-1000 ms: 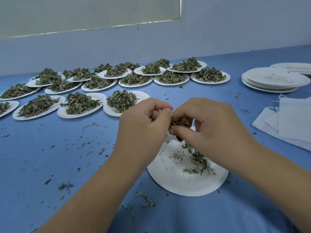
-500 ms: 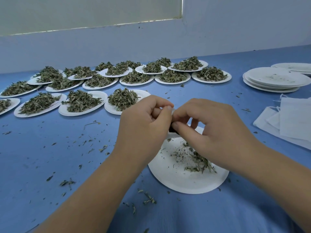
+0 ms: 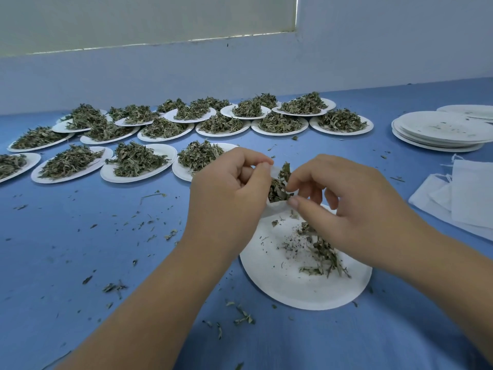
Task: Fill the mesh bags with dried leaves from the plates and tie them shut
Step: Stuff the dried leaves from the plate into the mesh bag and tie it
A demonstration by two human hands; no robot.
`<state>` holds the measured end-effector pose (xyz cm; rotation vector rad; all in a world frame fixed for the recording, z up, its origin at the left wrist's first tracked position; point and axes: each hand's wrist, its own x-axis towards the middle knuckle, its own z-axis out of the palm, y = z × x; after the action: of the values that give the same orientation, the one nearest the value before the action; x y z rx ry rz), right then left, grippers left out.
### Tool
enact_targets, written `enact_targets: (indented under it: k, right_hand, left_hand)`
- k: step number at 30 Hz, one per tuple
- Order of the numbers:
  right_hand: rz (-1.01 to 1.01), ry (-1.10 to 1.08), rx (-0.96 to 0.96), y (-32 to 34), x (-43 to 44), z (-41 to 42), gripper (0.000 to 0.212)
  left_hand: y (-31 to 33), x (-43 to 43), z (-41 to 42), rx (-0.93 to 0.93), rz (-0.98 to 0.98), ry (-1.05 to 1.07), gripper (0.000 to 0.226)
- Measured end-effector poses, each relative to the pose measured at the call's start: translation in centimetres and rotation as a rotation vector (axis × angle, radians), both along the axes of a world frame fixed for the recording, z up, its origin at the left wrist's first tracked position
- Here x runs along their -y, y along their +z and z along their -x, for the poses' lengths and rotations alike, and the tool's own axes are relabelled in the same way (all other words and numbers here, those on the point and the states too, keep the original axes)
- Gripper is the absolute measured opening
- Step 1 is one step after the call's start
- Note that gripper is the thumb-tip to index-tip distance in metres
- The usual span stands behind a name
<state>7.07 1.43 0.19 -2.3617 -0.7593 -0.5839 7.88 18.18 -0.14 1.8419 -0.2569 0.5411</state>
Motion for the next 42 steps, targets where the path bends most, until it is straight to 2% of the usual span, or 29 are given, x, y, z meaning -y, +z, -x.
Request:
enact_targets:
  k: [9, 11, 14, 19, 23, 29, 32, 36, 42]
  right_hand:
    - [-0.156, -0.127, 0.035, -0.2, -0.6, 0.2, 0.025]
    - [-0.203, -0.163, 0.004, -0.2, -0.6, 0.1, 0.021]
    - [-0.183, -0.192, -0.061, -0.2, -0.3, -0.4, 0.028]
    - [-0.160, -0.137, 0.027, -0.3, -0.3, -0.3, 0.006]
    - [-0.143, -0.099, 0.116, -0.3, -0.2, -0.1, 0.007]
    - [-0.107, -0.055, 0.034, -0.6, -0.3, -0.2, 0.010]
    - [-0.134, 0.022, 0.064, 0.0, 0.3, 0.1, 0.013]
    - [0.054, 0.123, 0.109, 0.2, 0.7, 0.2, 0.029]
    - [0.351, 0.142, 0.031, -0.4, -0.3, -0.1, 0.041]
  left_hand:
    - [-0.2, 0.4, 0.1, 0.089, -0.113, -0.004, 0.017]
    - [-0.2, 0.4, 0.1, 0.094, -0.110, -0.003, 0.018]
    - [-0.2, 0.3, 0.1, 0.087, -0.098, -0.014, 0.020]
    - [-0.2, 0.4, 0.1, 0.076, -0.117, -0.029, 0.019]
    - [-0.2, 0.4, 0.2, 0.087, -0.125, -0.026, 0.018]
    - [-0.1, 0.4, 0.3, 0.067, -0.127, -0.020, 0.018]
    - [0.2, 0.1, 0.2, 0.044, -0.076, -0.019, 0.018]
    - [0.7, -0.6, 0.1, -0.042, 0.035, -0.025, 0.018]
    - [0.5, 0.0, 0.4, -0.029, -0.042, -0.096, 0.021]
